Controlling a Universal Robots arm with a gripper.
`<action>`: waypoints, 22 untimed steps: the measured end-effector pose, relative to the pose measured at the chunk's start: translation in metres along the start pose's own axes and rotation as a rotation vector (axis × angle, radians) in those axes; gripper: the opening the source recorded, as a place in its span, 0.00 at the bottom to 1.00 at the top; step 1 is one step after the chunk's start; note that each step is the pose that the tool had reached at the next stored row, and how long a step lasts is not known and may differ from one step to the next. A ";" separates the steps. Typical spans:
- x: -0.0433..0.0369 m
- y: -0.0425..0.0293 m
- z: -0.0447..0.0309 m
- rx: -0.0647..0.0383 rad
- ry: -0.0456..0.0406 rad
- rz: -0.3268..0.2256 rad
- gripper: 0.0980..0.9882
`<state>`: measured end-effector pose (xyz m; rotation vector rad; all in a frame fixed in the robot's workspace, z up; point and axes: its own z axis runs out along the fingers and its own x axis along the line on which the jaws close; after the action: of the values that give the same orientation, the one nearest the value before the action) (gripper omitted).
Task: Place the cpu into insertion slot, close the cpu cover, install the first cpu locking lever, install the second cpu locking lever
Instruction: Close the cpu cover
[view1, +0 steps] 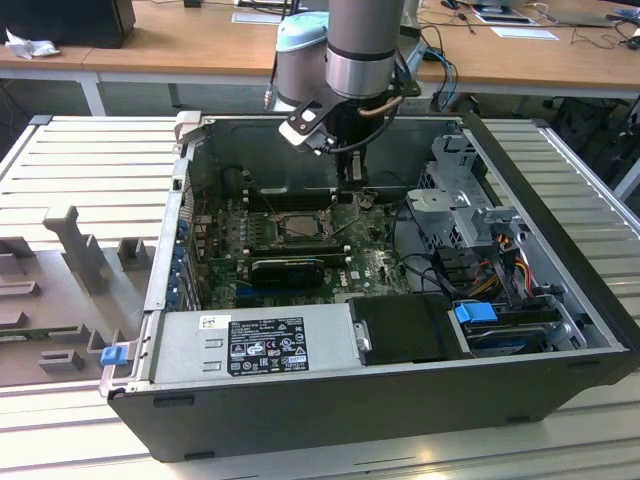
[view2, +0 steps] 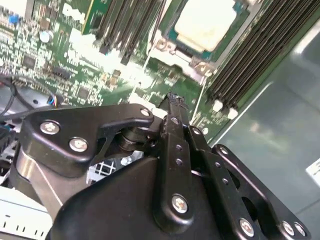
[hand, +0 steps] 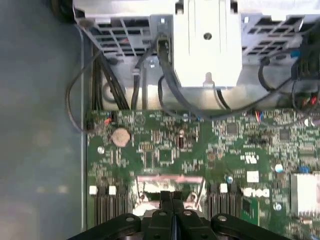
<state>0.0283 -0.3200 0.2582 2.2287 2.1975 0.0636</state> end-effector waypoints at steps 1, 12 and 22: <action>0.0001 0.0063 0.0002 0.000 -0.0001 0.000 0.01; 0.0004 0.0329 0.0026 0.001 0.0005 -0.021 0.01; 0.0003 0.0339 0.0101 0.064 0.0002 -0.019 0.01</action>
<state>0.0626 -0.3199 0.2494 2.2387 2.2521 -0.0062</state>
